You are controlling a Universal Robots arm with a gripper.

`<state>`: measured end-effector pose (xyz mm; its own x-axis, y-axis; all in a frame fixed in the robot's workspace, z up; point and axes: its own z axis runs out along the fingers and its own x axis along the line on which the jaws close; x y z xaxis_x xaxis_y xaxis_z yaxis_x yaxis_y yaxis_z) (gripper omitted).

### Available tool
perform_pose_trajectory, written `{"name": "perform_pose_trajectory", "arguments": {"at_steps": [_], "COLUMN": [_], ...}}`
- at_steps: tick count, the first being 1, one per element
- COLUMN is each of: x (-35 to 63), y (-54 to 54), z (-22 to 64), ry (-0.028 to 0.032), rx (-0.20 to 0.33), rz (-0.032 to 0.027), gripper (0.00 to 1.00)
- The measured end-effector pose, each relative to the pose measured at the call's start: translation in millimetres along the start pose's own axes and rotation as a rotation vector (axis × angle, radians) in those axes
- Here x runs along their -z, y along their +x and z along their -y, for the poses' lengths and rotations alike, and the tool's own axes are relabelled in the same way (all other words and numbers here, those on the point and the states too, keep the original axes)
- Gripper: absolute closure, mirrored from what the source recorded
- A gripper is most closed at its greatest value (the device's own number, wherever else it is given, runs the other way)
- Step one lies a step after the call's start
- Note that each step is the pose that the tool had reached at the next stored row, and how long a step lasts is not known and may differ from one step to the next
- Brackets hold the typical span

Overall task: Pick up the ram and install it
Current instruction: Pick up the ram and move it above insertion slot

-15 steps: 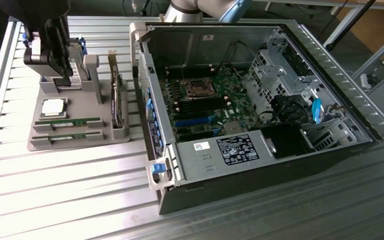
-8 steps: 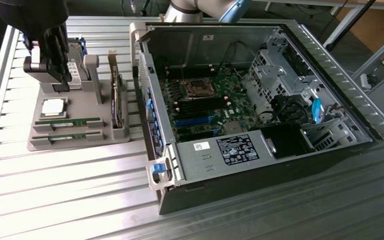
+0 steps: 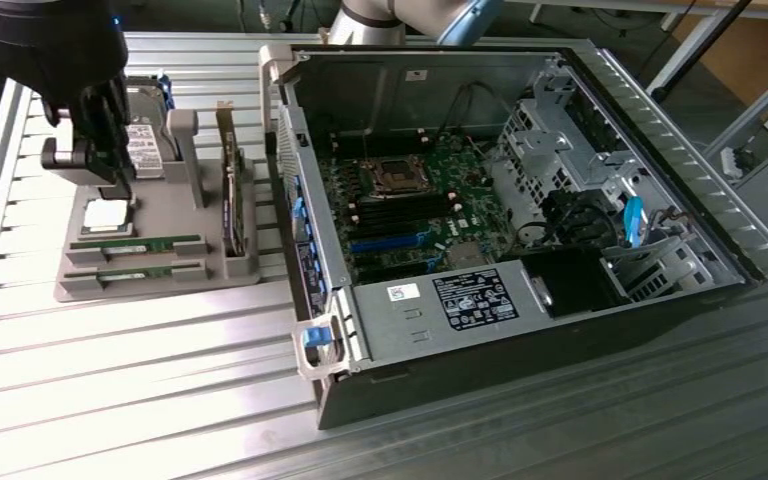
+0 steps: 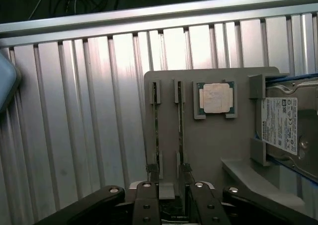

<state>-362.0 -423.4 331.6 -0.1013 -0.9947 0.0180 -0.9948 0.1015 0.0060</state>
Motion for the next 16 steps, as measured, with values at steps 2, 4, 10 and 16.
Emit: {"name": "perform_pose_trajectory", "arguments": {"at_steps": [2, 4, 10, 16], "x": [-6.3, -12.5, -26.9, -38.4], "y": [0.2, 0.4, 0.2, 0.0], "z": [-3.0, -5.5, -6.8, -6.8], "ry": [0.0, 0.0, 0.0, -0.0001], "rx": [0.0, 0.0, 0.0, 0.0], "rz": [0.0, 0.0, 0.0, -0.0001], "gripper": [0.71, 0.71, 0.71, 0.71]}}
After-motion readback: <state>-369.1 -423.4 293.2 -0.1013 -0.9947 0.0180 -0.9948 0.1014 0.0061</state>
